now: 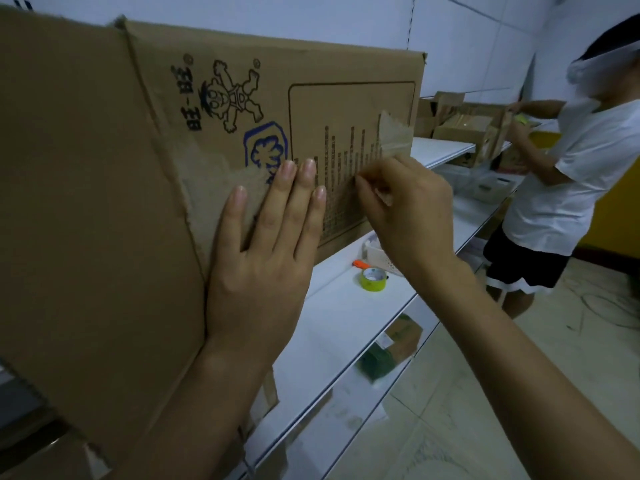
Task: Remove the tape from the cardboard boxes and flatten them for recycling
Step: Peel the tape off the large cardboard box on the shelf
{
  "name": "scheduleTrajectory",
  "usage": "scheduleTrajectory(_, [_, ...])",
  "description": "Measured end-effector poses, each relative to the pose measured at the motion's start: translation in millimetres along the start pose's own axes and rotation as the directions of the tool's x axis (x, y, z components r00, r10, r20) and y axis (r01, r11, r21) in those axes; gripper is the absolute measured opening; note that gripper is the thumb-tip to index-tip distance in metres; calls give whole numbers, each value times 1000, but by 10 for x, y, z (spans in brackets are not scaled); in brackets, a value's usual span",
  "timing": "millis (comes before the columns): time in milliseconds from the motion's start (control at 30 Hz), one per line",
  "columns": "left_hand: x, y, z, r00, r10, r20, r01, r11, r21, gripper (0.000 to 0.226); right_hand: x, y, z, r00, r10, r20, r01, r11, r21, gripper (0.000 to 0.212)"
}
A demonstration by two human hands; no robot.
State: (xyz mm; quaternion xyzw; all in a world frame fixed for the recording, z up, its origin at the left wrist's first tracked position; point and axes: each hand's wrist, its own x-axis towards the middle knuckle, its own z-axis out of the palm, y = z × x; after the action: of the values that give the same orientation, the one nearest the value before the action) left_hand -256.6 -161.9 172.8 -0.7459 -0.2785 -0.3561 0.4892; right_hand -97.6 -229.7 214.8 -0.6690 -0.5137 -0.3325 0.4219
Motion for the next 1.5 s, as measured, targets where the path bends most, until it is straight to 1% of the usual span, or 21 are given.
scheduleTrajectory(33, [-5,-2,4,1000,3,4,-3,1000,7,64,-64,25,15,999,36,-28,-33,994,109,16])
scheduleTrajectory(67, [-10,-2,8,1000,7,8,-7,1000,13,65,-134,19,46,997,61,-44,-52,983,174,22])
scheduleTrajectory(133, [-15,3,14,1000,10,0,-10,1000,16,65,-274,-29,155,995,93,-46,-80,971,227,40])
scheduleTrajectory(200, [-19,8,21,1000,12,-9,-12,1000,21,63,-353,-86,274,992,111,-54,-94,962,257,49])
scheduleTrajectory(333, [-21,3,29,1000,25,-6,-25,999,28,64,-402,-111,409,985,142,-96,-101,932,347,48])
scheduleTrajectory(433, [-25,2,24,999,33,1,-33,999,43,64,-445,-86,441,984,132,-121,-82,932,354,46])
scheduleTrajectory(567, [-17,-16,7,1000,27,14,-28,999,36,71,-469,-27,422,991,108,-84,-70,928,367,44])
scheduleTrajectory(667, [4,-27,-22,999,22,40,-23,1000,22,83,-412,39,346,995,71,-64,-45,937,348,42])
scheduleTrajectory(733, [14,-28,-31,999,13,42,-14,1000,23,79,-297,108,284,996,39,-75,-14,949,316,45])
scheduleTrajectory(800, [16,-23,-18,1000,-8,28,7,1000,14,74,-112,229,213,996,-25,-84,48,960,277,61])
scheduleTrajectory(867, [27,-11,-14,999,-37,12,38,999,-2,71,178,373,149,983,-149,-108,169,962,215,80])
scheduleTrajectory(900, [38,-1,-20,999,-52,4,52,999,-14,69,341,437,124,971,-205,-122,226,956,186,86])
scheduleTrajectory(967, [73,33,-37,997,-77,-20,76,997,-29,63,650,540,97,952,-282,-121,298,943,147,91])
scheduleTrajectory(1067, [182,89,-84,986,-163,-42,161,986,-37,54,919,592,139,924,-380,-38,380,908,179,88])
scheduleTrajectory(1133, [337,124,-114,971,-235,-51,233,972,-34,54,941,588,197,909,-415,-19,410,888,206,83])
scheduleTrajectory(1233, [738,92,-99,951,-302,-70,304,952,31,55,927,598,271,905,-422,-65,424,875,233,80])
scheduleTrajectory(1333, [1041,8,-73,933,-347,-91,357,927,120,54,945,635,341,888,-439,-140,461,846,269,76])
scheduleTrajectory(1433, [1019,52,-39,929,-360,-82,370,910,186,54,765,744,460,866,-455,-209,499,810,308,64])
scheduleTrajectory(1500, [978,73,-11,928,-357,-103,371,908,193,52,584,833,553,862,-462,-207,505,810,297,60])
